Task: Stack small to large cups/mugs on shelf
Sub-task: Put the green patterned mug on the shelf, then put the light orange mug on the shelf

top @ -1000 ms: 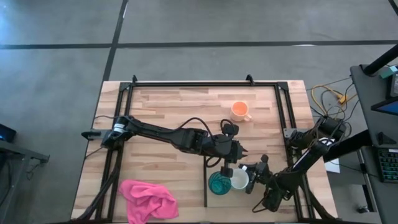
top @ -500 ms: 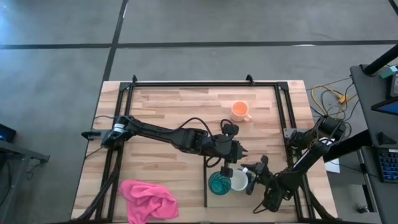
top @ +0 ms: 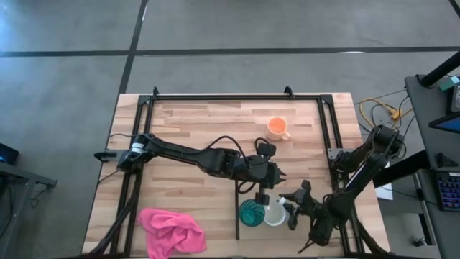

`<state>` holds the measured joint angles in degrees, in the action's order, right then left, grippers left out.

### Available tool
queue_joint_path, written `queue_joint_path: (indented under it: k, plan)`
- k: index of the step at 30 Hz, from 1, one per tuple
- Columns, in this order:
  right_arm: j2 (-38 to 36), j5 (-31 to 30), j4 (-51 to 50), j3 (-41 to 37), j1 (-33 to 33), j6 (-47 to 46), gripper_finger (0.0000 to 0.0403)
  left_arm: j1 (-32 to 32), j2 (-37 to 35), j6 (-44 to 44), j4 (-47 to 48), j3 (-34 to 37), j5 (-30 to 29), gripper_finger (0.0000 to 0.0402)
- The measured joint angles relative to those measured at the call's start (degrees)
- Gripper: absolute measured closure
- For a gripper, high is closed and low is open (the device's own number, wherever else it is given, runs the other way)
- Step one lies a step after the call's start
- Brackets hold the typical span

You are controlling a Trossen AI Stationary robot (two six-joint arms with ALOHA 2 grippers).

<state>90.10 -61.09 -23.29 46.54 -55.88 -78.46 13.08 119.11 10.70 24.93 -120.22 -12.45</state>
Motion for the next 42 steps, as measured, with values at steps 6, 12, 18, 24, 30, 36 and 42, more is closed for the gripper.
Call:
queue_joint_path:
  k: [6,12,18,24,30,36,42]
  plan:
    - [-3.0,5.7,-0.5,0.6,-0.1,4.6,0.0289,0.0,0.0,0.0,-0.1,0.0,0.0,0.0354]
    - [-4.0,5.8,-5.9,0.6,-0.1,2.9,0.0291,0.0,0.0,0.0,-0.4,0.0,0.0,0.0354]
    - [-3.9,6.0,-9.4,0.5,-0.1,-1.1,0.0291,0.0,0.0,0.0,-0.4,0.0,0.0,0.0354]
    - [-3.9,8.2,-9.5,0.8,-0.4,-1.5,0.0291,0.0,0.0,0.0,-0.4,0.0,0.0,0.0354]
    - [-3.9,11.8,-9.5,1.1,-0.5,-1.5,0.0291,0.0,0.0,0.0,-0.3,0.0,0.0,0.0354]
    - [-4.4,15.8,-9.5,1.1,-0.6,-3.7,0.0291,0.0,0.0,0.0,-0.3,0.0,0.0,0.0354]
    - [-5.5,23.0,-9.5,1.1,-1.3,-6.2,0.0291,0.0,0.0,0.0,-0.3,0.0,0.0,0.0354]
